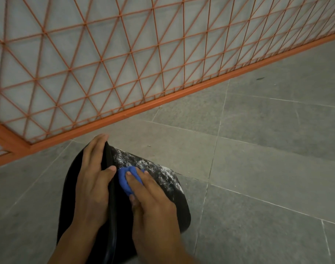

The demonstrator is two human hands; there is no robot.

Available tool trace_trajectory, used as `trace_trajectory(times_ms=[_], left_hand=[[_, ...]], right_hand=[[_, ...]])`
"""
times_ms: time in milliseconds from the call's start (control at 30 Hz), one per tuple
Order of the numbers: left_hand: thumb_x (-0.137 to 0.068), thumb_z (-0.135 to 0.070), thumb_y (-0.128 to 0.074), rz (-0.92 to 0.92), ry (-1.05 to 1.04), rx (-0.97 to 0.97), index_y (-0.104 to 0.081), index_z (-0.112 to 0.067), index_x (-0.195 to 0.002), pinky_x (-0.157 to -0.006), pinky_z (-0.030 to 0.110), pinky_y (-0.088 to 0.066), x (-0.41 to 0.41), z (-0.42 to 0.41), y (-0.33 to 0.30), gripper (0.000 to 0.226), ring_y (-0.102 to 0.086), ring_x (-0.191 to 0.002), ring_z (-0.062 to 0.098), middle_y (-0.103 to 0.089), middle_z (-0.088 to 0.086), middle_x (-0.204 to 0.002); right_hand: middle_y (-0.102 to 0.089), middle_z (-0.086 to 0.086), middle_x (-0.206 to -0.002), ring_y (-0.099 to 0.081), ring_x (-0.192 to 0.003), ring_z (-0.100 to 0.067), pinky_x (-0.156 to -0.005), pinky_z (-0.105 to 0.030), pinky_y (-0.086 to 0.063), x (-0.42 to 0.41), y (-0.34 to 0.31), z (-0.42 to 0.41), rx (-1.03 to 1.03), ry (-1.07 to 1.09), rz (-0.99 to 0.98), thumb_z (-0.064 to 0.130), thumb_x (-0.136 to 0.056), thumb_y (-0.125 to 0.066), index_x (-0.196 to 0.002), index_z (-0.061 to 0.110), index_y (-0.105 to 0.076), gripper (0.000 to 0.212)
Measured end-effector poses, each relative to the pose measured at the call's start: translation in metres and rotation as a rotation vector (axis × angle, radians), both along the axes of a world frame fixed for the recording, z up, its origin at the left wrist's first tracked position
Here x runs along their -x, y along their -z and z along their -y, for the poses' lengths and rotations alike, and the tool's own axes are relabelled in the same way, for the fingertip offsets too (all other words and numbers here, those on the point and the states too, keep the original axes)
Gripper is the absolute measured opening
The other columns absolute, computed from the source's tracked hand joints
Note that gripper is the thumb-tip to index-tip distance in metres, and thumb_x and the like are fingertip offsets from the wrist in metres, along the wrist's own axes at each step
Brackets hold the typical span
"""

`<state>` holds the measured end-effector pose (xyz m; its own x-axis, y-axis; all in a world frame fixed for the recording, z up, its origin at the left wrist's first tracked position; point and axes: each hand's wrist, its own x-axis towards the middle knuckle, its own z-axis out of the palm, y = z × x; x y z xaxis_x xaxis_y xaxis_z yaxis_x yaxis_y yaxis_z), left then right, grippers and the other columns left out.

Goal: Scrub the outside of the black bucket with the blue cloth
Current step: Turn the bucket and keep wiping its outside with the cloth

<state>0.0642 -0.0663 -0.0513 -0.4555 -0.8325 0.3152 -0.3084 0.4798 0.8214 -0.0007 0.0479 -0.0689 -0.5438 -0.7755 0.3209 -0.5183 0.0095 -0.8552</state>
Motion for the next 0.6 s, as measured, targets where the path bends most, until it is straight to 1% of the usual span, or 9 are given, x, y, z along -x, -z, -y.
trace_trajectory(times_ms=[67, 133, 200, 267, 300, 367, 433, 500, 600], left_hand=[[-0.073, -0.014, -0.039, -0.005, -0.026, -0.020, -0.036, -0.037, -0.131, -0.096, -0.005, -0.020, 0.001, 0.001, 0.000, 0.063, -0.025, -0.121, -0.030, -0.030, -0.030, -0.137], [-0.073, -0.016, -0.038, -0.013, -0.029, -0.043, -0.035, -0.043, -0.130, -0.102, 0.000, -0.019, 0.003, 0.000, 0.000, 0.063, -0.023, -0.124, -0.028, -0.028, -0.033, -0.138], [-0.075, -0.017, -0.038, -0.011, 0.006, -0.077, -0.031, -0.049, -0.130, -0.115, 0.018, -0.016, 0.003, -0.002, 0.000, 0.063, -0.019, -0.133, -0.021, -0.025, -0.032, -0.144], [-0.078, -0.018, -0.037, 0.009, 0.033, -0.073, -0.027, -0.047, -0.133, -0.121, 0.037, -0.010, 0.004, -0.004, 0.001, 0.064, -0.015, -0.140, -0.012, -0.022, -0.027, -0.150], [-0.078, -0.018, -0.037, 0.023, 0.030, -0.059, -0.025, -0.046, -0.135, -0.122, 0.040, -0.007, 0.005, -0.005, 0.001, 0.064, -0.013, -0.140, -0.011, -0.020, -0.027, -0.150], [-0.078, -0.019, -0.036, 0.056, 0.001, -0.025, -0.022, -0.046, -0.135, -0.122, 0.038, -0.004, 0.008, -0.008, -0.001, 0.065, -0.010, -0.138, -0.017, -0.016, -0.031, -0.148], [-0.077, -0.017, -0.036, 0.049, -0.001, -0.001, -0.022, -0.048, -0.134, -0.122, 0.035, -0.002, 0.010, -0.010, -0.001, 0.066, -0.008, -0.136, -0.020, -0.013, -0.032, -0.148], [-0.077, -0.016, -0.036, 0.014, 0.027, -0.046, -0.022, -0.044, -0.137, -0.122, 0.040, -0.005, 0.008, -0.008, -0.001, 0.068, -0.010, -0.139, -0.015, -0.016, -0.028, -0.151], [-0.077, -0.018, -0.036, 0.025, 0.012, -0.089, -0.021, -0.044, -0.136, -0.121, 0.043, -0.009, 0.006, -0.005, -0.001, 0.066, -0.013, -0.142, -0.007, -0.018, -0.027, -0.150]], right_hand=[[-0.042, 0.010, -0.137, -0.033, -0.133, -0.010, -0.109, -0.030, -0.033, 0.001, 0.002, -0.001, 0.022, -0.018, 0.025, 0.002, -0.086, -0.050, -0.128, 0.021, -0.052, 0.046], [-0.051, 0.005, -0.133, -0.043, -0.127, -0.007, -0.103, -0.023, -0.038, -0.010, 0.007, -0.004, 0.106, 0.105, 0.038, 0.006, -0.082, -0.056, -0.118, 0.024, -0.061, 0.040], [-0.057, 0.004, -0.129, -0.047, -0.121, 0.001, -0.098, -0.015, -0.040, -0.015, 0.002, -0.010, 0.162, 0.144, 0.182, 0.012, -0.083, -0.058, -0.109, 0.030, -0.067, 0.033], [-0.055, 0.006, -0.129, -0.045, -0.124, -0.001, -0.104, -0.018, -0.036, -0.003, 0.001, -0.007, 0.137, 0.039, 0.177, 0.004, -0.084, -0.055, -0.114, 0.023, -0.064, 0.037], [-0.054, 0.009, -0.129, -0.044, -0.125, -0.002, -0.107, -0.021, -0.034, 0.006, 0.005, -0.005, 0.088, -0.009, 0.188, 0.000, -0.085, -0.053, -0.117, 0.020, -0.062, 0.039], [-0.052, 0.014, -0.126, -0.045, -0.124, -0.001, -0.108, -0.024, -0.033, 0.018, 0.007, -0.004, 0.056, -0.041, 0.256, -0.003, -0.086, -0.052, -0.118, 0.018, -0.061, 0.039], [-0.054, 0.014, -0.126, -0.046, -0.124, -0.002, -0.107, -0.023, -0.034, 0.012, 0.007, -0.007, 0.085, 0.016, 0.252, -0.001, -0.083, -0.054, -0.116, 0.023, -0.062, 0.042], [-0.057, 0.014, -0.126, -0.046, -0.124, -0.001, -0.105, -0.017, -0.034, 0.001, 0.003, -0.012, 0.127, 0.038, 0.223, 0.004, -0.079, -0.054, -0.118, 0.034, -0.057, 0.049], [-0.055, 0.014, -0.124, -0.047, -0.121, 0.001, -0.105, -0.013, -0.032, 0.018, 0.010, 0.000, 0.067, -0.043, 0.268, -0.002, -0.083, -0.054, -0.115, 0.024, -0.063, 0.041]])
